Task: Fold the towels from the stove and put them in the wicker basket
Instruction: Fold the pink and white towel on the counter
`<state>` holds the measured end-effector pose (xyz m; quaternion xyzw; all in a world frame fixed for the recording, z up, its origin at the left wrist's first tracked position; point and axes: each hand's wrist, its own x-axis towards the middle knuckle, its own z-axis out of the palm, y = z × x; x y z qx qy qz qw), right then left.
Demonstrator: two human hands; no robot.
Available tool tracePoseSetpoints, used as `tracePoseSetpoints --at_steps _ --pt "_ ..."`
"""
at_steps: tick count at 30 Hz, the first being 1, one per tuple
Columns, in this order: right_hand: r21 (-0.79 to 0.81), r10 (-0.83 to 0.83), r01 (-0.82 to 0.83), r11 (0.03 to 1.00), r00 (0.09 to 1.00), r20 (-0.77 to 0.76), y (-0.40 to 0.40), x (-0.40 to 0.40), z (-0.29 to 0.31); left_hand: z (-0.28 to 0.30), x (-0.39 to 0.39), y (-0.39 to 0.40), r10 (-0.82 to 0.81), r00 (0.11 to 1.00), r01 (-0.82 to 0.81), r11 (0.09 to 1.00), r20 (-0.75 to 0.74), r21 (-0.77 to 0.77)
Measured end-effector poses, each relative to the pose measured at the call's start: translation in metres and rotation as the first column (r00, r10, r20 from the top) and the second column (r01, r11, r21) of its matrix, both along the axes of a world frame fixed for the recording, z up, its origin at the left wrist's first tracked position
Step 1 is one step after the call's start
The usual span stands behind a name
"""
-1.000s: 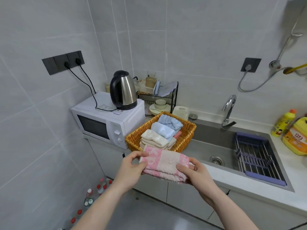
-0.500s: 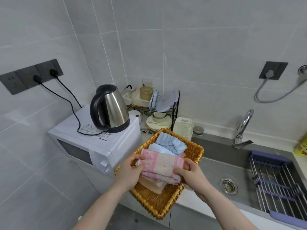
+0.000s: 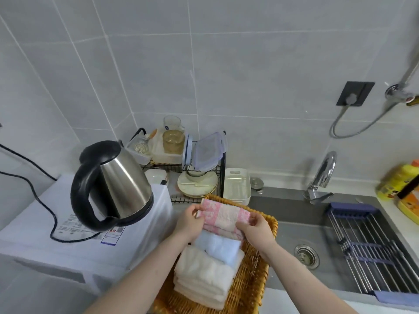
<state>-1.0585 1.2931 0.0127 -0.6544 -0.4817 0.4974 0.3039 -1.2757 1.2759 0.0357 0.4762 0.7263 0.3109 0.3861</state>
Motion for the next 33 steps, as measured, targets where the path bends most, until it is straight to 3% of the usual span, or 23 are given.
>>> tracePoseSetpoints --at_steps 7,12,16,19,22,27,33 --pt "0.032 -0.138 0.135 0.99 0.983 0.119 0.034 -0.022 -0.025 -0.028 -0.004 0.052 -0.064 0.998 0.064 0.998 -0.004 0.007" --pt "0.055 -0.207 0.202 0.978 0.971 0.117 0.038 -0.023 -0.048 -0.039 -0.006 0.062 -0.156 0.987 0.156 0.988 -0.034 -0.018" --pt "0.179 -0.224 0.19 0.965 0.956 0.189 0.03 -0.023 -0.053 -0.045 -0.011 0.061 -0.185 0.979 0.187 0.982 -0.091 0.011" --pt "0.427 -0.18 -0.006 0.904 0.902 0.393 0.016 -0.025 -0.045 -0.052 -0.011 0.054 -0.18 0.946 0.242 0.946 -0.269 0.217" --pt "0.527 -0.099 -0.317 0.788 0.781 0.617 0.008 -0.032 -0.046 -0.063 -0.006 0.045 -0.302 0.839 0.476 0.811 -0.453 0.34" --pt "0.3 0.03 -0.366 0.881 0.676 0.736 0.007 -0.026 -0.077 -0.078 -0.006 0.043 -0.448 0.688 0.628 0.761 -0.571 0.16" --pt "0.107 0.165 -0.373 0.922 0.626 0.762 0.01 -0.016 -0.098 -0.086 -0.005 0.045 -0.598 0.593 0.69 0.723 -0.538 -0.043"
